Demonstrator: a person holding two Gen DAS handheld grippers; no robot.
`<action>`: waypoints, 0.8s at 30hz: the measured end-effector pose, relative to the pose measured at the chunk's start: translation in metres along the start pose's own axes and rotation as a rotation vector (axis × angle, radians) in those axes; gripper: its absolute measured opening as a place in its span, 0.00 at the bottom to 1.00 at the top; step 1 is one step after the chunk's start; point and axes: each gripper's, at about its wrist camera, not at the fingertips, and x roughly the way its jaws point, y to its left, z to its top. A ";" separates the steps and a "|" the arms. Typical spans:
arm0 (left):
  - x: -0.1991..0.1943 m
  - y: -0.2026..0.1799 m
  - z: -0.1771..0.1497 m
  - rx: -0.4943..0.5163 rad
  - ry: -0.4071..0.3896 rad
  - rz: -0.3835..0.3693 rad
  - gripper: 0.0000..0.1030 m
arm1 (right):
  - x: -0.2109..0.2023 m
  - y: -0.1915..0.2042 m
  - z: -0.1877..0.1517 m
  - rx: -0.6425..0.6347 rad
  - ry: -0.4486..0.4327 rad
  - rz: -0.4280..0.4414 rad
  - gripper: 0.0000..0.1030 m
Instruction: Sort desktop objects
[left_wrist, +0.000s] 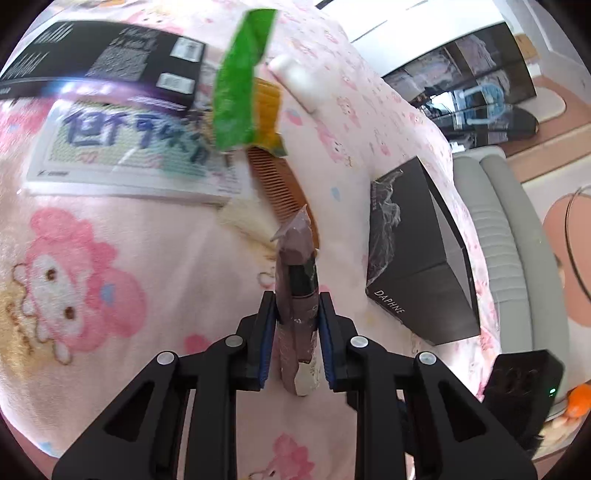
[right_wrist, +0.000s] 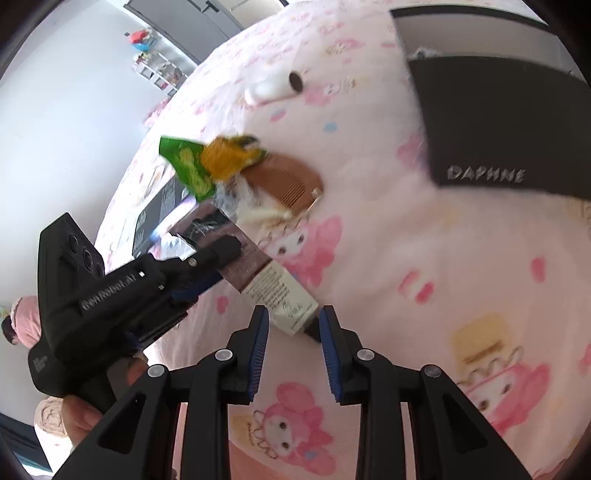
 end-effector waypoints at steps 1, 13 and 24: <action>0.003 -0.001 -0.001 -0.007 -0.001 0.008 0.21 | -0.001 -0.006 0.001 0.019 -0.001 -0.009 0.25; -0.021 0.037 -0.020 -0.097 -0.046 0.040 0.29 | 0.036 -0.008 -0.019 0.128 0.165 0.126 0.26; -0.018 0.053 0.003 -0.097 -0.042 0.038 0.31 | 0.045 -0.019 -0.016 0.324 0.087 0.169 0.40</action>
